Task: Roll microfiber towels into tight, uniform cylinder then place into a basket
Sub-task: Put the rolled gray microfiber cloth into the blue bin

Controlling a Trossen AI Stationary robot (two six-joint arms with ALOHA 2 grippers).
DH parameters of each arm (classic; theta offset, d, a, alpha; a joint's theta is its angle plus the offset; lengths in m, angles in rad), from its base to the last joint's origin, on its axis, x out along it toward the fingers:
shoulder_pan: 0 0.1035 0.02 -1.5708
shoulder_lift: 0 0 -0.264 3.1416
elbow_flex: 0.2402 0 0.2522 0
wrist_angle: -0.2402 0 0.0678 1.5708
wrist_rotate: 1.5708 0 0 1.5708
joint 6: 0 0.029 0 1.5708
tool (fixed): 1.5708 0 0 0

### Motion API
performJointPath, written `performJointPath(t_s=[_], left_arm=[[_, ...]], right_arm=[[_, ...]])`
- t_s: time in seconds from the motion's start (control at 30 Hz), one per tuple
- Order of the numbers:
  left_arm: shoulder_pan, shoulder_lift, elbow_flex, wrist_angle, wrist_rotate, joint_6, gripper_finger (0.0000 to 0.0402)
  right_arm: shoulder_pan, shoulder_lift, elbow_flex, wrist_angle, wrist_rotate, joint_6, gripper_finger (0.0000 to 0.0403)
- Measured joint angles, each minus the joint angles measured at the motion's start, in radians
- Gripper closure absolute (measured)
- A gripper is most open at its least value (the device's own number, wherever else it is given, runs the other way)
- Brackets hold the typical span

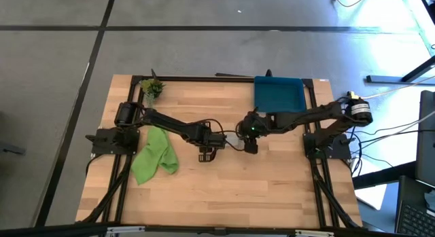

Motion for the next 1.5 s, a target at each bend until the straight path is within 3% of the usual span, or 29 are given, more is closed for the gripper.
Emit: performJointPath(t_s=[0.5,0.9,1.17,1.5], left_arm=[[-0.038,0.003,-0.004,0.006,-0.115,0.008,0.0277],[-0.035,0.003,-0.004,0.006,-0.090,0.014,0.0277],[-0.025,0.002,-0.004,0.007,-0.059,0.014,0.0276],[-0.051,0.005,-0.006,0.014,-0.153,0.000,0.0276]], right_arm=[[0.194,-0.061,0.004,-0.093,-0.008,0.017,0.0214],[0.261,-0.199,0.001,-0.260,0.194,0.096,0.0214],[0.266,-0.298,-0.188,0.010,0.201,0.075,0.0214],[0.266,-0.271,-0.206,0.078,0.193,-0.050,0.0214]])
